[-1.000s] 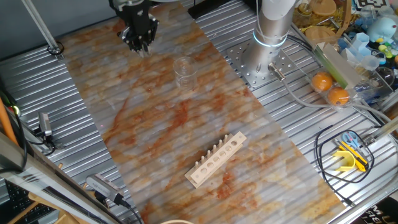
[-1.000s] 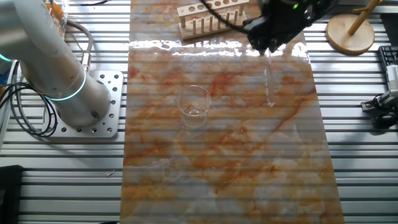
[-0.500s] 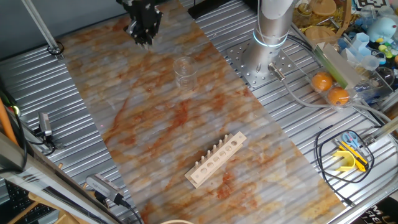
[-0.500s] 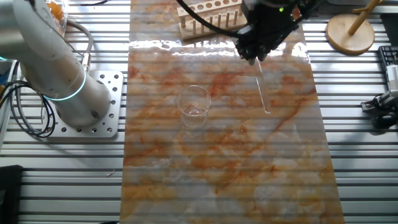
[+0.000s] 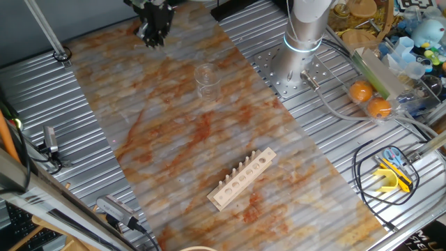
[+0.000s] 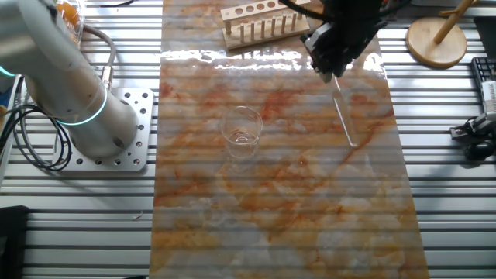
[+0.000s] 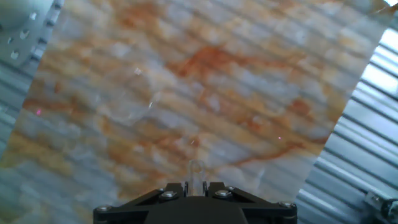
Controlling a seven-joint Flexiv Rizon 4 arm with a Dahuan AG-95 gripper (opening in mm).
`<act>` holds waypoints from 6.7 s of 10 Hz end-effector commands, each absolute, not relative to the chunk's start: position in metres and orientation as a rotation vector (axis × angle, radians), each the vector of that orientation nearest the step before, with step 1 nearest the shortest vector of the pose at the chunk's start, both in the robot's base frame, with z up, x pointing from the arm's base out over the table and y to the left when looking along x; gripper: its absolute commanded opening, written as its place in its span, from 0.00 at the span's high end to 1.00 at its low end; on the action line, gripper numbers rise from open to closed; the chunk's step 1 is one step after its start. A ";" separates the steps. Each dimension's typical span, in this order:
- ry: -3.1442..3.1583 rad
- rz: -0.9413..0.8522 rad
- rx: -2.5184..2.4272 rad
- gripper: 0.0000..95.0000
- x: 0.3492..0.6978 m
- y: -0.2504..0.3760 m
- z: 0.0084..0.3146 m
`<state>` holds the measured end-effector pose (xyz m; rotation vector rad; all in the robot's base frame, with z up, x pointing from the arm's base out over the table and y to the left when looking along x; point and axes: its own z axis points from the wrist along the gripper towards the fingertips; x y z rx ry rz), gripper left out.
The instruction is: Pour out the test tube
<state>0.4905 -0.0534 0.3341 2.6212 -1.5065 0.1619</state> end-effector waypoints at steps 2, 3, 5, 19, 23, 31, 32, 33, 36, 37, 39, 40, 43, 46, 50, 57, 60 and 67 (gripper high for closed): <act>-1.602 0.242 2.496 1.00 0.470 -0.087 0.331; -1.643 0.243 2.472 1.00 0.468 -0.095 0.330; -1.709 0.231 2.455 1.00 0.468 -0.105 0.330; -1.776 0.260 2.349 1.00 0.475 -0.100 0.337; -1.898 0.245 2.270 1.00 0.475 -0.101 0.337; -2.166 0.302 2.024 1.00 0.474 -0.112 0.330; -2.196 0.307 2.004 1.00 0.474 -0.112 0.330; -2.215 0.316 1.985 1.00 0.474 -0.113 0.330; -2.208 0.313 2.002 1.00 0.475 -0.117 0.328; -2.185 0.314 2.020 1.00 0.476 -0.119 0.328; -2.168 0.301 2.036 1.00 0.476 -0.121 0.326; -2.151 0.263 2.090 1.00 0.478 -0.125 0.324; -2.088 0.253 2.131 1.00 0.486 -0.131 0.320; -2.058 0.231 2.150 1.00 0.496 -0.126 0.324; -2.056 0.218 2.149 1.00 0.504 -0.121 0.327; -2.106 0.217 2.117 1.00 0.512 -0.121 0.325; -2.125 0.230 2.085 1.00 0.526 -0.116 0.326; -2.231 0.204 1.943 1.00 0.554 -0.111 0.309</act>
